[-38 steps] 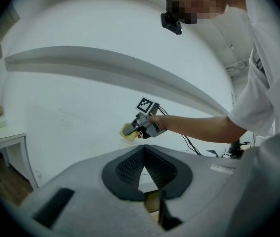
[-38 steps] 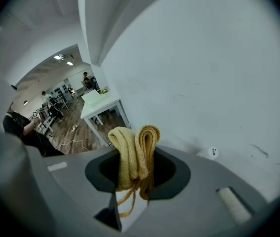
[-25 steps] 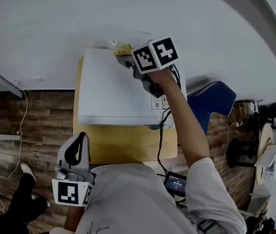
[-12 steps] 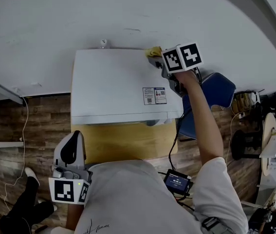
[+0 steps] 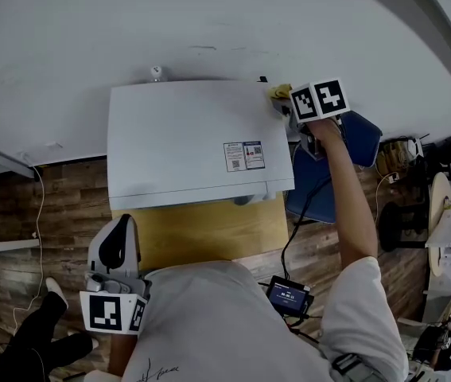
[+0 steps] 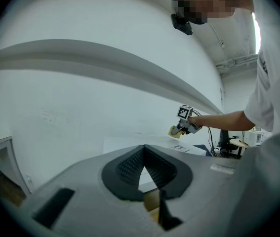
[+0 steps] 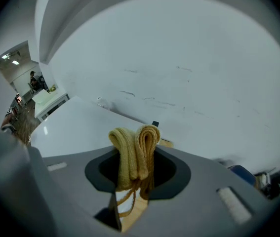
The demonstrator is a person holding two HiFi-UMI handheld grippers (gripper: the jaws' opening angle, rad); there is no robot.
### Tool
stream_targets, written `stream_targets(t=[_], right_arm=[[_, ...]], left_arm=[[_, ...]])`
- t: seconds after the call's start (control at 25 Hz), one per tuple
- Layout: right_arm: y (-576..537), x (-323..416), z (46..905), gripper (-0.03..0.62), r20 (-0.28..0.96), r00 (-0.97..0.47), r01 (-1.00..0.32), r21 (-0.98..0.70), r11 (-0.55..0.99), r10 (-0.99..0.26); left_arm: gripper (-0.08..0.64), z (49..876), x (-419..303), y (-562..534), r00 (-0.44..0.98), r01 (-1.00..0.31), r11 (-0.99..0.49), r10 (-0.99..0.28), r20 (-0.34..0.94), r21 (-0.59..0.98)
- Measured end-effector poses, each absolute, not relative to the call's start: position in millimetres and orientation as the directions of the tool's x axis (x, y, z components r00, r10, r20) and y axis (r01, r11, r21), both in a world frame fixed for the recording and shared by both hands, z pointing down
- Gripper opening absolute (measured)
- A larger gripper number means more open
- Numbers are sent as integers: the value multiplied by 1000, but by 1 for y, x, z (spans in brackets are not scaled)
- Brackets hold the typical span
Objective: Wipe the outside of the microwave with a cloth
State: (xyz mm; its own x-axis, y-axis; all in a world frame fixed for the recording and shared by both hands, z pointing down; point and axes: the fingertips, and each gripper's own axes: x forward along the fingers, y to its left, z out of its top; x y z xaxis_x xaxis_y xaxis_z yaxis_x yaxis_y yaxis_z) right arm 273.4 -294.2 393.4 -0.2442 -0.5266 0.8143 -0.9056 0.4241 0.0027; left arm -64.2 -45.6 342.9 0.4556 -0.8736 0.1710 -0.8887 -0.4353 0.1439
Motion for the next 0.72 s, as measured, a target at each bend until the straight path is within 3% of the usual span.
stream_targets(t=[0.2, 0.72], right_arm=[[-293, 291, 408, 121, 850, -132, -900, 113, 421, -510], [-286, 274, 412, 121, 869, -113, -898, 119, 424, -482]], left_arm=[[0, 344, -66, -48, 454, -890, -433, -874, 173, 145], [0, 344, -53, -44, 493, -867, -468, -855, 160, 171]])
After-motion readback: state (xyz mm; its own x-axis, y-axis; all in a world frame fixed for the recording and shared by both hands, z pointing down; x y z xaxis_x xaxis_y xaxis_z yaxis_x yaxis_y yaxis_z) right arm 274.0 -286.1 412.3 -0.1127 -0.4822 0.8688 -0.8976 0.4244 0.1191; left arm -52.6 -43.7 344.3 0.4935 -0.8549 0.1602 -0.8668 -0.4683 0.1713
